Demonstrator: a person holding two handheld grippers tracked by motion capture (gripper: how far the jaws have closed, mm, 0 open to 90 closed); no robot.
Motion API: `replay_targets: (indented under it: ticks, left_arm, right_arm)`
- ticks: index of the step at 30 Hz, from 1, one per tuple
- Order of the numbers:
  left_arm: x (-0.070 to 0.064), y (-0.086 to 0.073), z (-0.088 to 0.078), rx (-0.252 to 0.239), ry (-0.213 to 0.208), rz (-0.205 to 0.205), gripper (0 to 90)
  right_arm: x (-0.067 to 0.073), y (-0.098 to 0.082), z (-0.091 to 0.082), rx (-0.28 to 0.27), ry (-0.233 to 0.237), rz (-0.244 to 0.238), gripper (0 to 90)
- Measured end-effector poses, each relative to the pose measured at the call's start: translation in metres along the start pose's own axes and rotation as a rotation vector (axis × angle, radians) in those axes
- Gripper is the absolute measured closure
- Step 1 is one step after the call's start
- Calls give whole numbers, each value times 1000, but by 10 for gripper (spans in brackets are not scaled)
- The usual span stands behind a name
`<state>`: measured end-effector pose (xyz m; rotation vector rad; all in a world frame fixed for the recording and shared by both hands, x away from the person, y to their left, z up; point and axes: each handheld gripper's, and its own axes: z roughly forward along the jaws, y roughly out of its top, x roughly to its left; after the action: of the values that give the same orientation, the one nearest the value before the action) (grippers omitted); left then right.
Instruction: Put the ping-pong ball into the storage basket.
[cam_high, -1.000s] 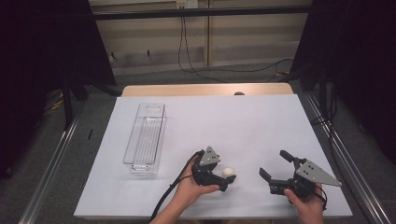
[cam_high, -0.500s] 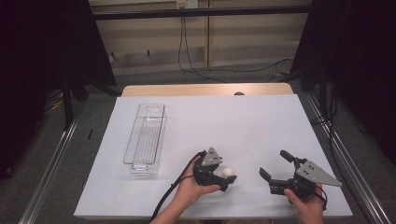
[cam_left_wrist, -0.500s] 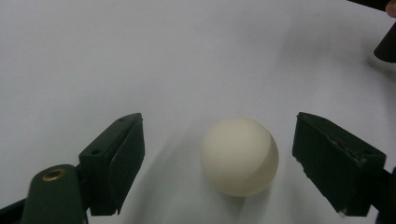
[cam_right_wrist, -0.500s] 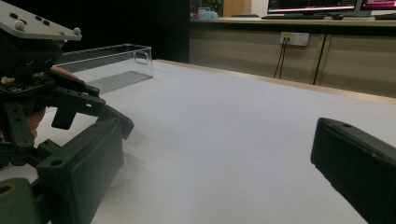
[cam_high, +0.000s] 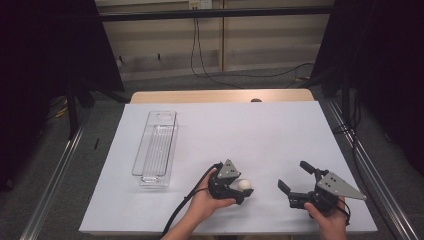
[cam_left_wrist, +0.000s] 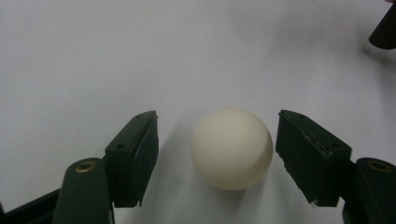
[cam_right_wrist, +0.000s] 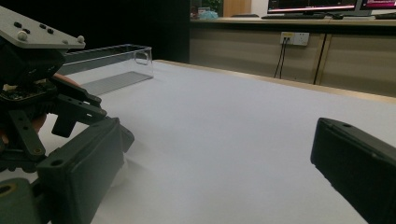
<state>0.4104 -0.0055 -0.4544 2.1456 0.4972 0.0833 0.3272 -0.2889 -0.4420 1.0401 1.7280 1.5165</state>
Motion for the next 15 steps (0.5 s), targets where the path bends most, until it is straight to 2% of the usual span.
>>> replay_targets:
  ticks: [9,15]
  left_arm:
    - [0,0,1,13,-15,1,360]
    - [-1,0,2,23,-20,23,396]
  right_arm:
    - [0,0,0,0,1,5,20]
    - [0,0,0,-1,0,-2,20]
